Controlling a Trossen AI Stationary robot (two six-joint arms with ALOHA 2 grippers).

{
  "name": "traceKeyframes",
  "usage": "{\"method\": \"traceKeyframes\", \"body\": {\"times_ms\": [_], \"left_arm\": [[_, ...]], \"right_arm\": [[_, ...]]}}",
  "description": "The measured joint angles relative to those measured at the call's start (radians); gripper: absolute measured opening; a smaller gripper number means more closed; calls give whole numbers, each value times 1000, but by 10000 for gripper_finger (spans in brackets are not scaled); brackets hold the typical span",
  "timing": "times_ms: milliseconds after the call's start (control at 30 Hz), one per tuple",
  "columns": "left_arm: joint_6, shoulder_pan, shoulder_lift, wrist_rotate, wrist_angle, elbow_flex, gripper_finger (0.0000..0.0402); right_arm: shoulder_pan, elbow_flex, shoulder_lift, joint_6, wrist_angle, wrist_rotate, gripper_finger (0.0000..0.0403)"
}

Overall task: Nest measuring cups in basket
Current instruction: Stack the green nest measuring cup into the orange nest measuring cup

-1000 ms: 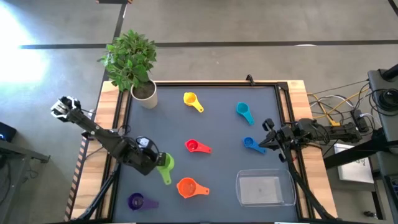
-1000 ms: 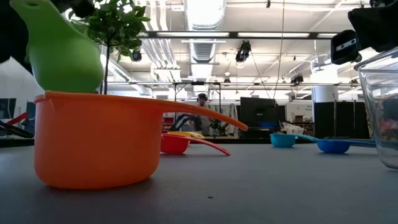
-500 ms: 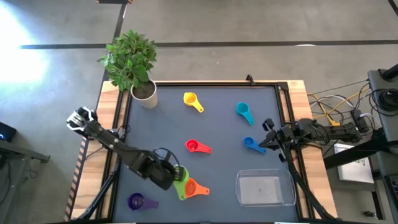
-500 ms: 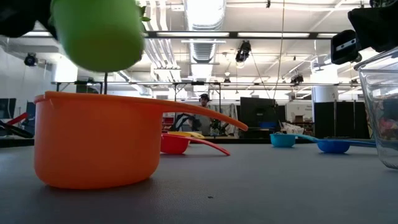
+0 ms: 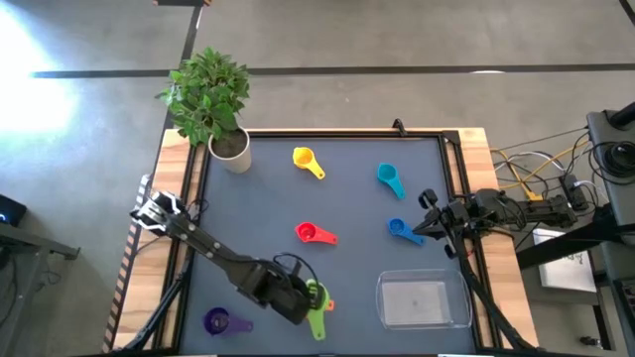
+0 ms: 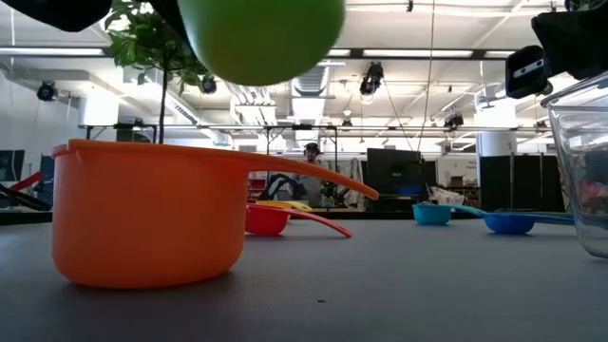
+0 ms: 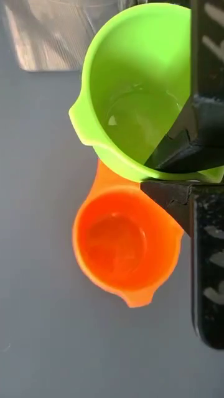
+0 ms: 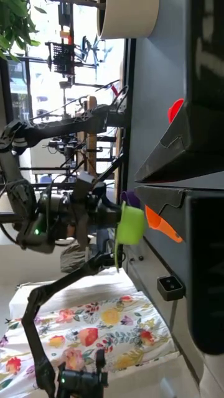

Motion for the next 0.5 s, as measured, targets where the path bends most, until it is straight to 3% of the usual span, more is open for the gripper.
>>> {"method": "traceKeyframes", "body": {"times_ms": [267, 500], "left_arm": [[-11, -15, 112, 81, -272, 184, 0], [-106, -55, 111, 42, -303, 160, 0]], "right_arm": [[0, 0, 0, 0, 0, 0, 9], [0, 0, 0, 0, 0, 0, 9]]}}
